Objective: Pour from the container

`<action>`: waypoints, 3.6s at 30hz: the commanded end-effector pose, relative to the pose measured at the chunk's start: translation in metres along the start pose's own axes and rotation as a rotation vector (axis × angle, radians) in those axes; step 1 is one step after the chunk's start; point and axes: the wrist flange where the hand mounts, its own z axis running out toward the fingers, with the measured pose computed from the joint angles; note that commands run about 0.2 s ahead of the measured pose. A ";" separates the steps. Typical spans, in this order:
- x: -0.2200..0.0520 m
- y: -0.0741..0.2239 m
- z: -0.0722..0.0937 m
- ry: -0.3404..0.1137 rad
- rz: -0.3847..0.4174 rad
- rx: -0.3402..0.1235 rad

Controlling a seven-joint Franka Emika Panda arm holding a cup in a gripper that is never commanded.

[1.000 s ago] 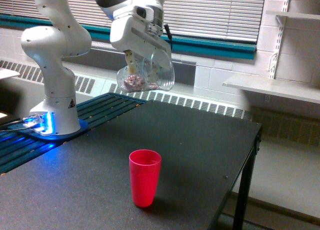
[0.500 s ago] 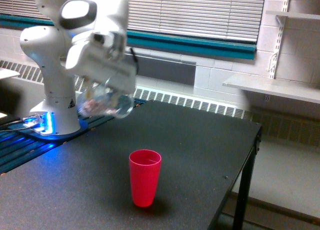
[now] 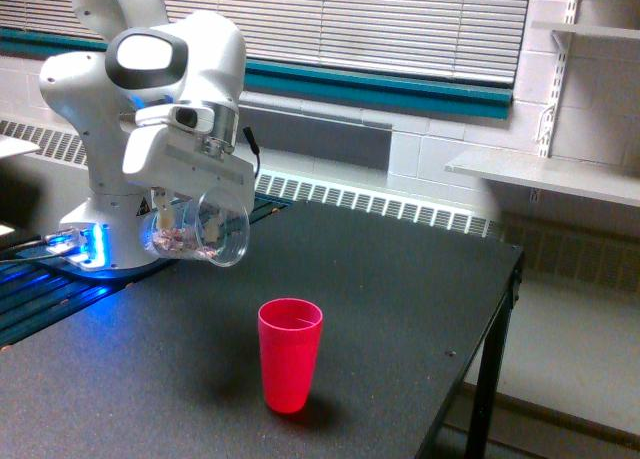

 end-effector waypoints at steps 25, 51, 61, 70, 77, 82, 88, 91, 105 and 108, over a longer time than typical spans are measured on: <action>0.024 -0.041 -0.012 0.036 -0.009 -0.017; 0.027 -0.048 0.001 0.037 -0.061 -0.105; 0.021 -0.055 0.008 0.030 -0.092 -0.118; 0.016 -0.059 0.015 0.025 -0.123 -0.145; 0.015 -0.060 0.017 0.032 -0.144 -0.176; 0.017 -0.062 0.017 0.044 -0.154 -0.192; 0.018 -0.064 0.015 0.057 -0.168 -0.207; 0.016 -0.065 0.016 0.055 -0.174 -0.213; 0.011 -0.076 0.018 0.047 -0.220 -0.238; 0.011 -0.079 0.018 0.048 -0.229 -0.240</action>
